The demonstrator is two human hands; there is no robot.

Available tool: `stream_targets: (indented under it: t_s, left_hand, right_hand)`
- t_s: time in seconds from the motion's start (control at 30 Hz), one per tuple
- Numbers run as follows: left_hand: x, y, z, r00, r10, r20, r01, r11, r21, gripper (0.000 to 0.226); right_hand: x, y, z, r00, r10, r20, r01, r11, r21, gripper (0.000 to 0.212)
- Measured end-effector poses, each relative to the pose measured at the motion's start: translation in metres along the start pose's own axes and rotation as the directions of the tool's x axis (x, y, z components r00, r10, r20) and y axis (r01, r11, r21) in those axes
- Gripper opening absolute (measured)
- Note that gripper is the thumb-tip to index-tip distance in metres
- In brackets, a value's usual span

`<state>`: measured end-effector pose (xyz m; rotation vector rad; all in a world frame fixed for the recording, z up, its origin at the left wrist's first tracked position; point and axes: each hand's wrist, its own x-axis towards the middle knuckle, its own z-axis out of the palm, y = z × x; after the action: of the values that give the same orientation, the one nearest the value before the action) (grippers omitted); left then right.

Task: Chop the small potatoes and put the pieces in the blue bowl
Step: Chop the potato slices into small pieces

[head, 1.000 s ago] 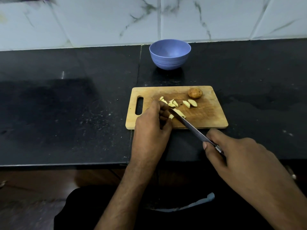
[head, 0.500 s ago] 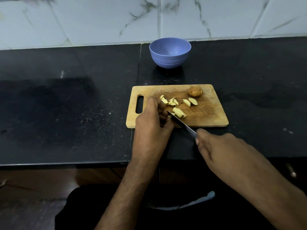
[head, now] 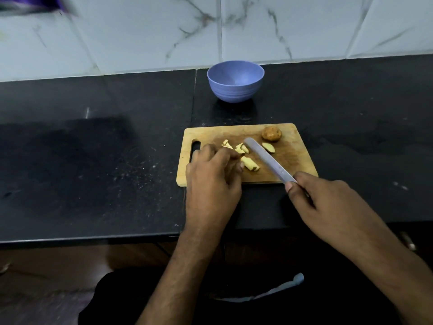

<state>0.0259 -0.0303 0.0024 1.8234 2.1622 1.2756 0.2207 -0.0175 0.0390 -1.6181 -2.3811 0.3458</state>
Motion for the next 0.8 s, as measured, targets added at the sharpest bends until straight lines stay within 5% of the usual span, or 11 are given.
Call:
stream_targets:
  t_s: [0.27, 0.67, 0.8]
  left_hand:
    - [0.010, 0.016, 0.009, 0.990, 0.002, 0.143, -0.011, 0.998, 0.063, 0.060]
    - [0.014, 0.020, 0.022, 0.995, -0.029, 0.092, 0.017, 0.992, 0.127, 0.009]
    - [0.014, 0.019, 0.022, 0.991, -0.067, 0.119, 0.050, 0.989, 0.136, 0.012]
  right_hand:
    - [0.003, 0.004, 0.007, 0.998, 0.008, -0.058, -0.007, 1.000, 0.019, 0.031]
    - [0.005, 0.010, 0.011, 0.997, 0.047, -0.058, -0.045, 0.999, 0.026, 0.034]
    - [0.004, 0.008, 0.010, 0.996, 0.051, -0.069, -0.051, 0.999, 0.001, 0.035]
